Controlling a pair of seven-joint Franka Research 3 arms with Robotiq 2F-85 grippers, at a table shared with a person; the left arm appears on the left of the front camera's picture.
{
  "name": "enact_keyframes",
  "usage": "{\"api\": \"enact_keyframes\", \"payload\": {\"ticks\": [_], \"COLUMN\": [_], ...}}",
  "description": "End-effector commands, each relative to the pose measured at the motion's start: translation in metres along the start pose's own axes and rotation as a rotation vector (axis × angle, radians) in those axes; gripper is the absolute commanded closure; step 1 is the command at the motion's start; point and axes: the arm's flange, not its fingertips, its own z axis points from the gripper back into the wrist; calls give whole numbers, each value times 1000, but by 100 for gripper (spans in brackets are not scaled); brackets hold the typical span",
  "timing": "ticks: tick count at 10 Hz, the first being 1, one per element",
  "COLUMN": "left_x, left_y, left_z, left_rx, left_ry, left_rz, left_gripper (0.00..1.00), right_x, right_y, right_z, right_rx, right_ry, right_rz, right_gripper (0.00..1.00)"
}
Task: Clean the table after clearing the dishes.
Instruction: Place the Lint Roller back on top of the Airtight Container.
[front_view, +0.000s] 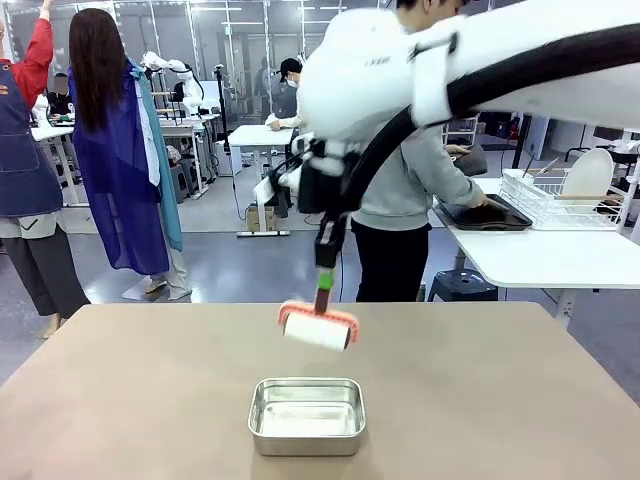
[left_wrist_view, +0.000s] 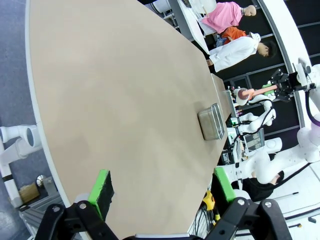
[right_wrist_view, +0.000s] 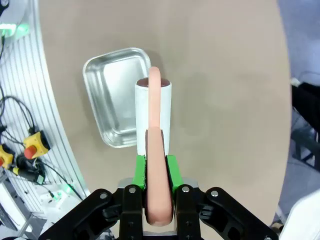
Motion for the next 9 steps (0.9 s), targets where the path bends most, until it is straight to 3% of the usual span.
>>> {"api": "enact_keyframes", "payload": {"ticks": [1,3,4,7,9], "left_x": [-1,-1,-1,-1,-1], "left_y": [-4,-4,-4,-4,-4], "left_z": [3,3,3,3,3], "left_rx": [6,6,6,6,6], "left_ry": [13,13,13,13,13], "left_rz": [4,4,4,4,4], "left_gripper": [0,0,0,0,0], "right_x": [20,26,24,27,51], "right_y": [6,13,16,15,17], "right_z": [-7,-18,-28,-32,-67], "right_rx": [50,117,62,86,142], "right_ry": [28,56,34,48,72], "right_rz": [75,60,56,58,156], "right_gripper": [79,79,79,79,79]}}
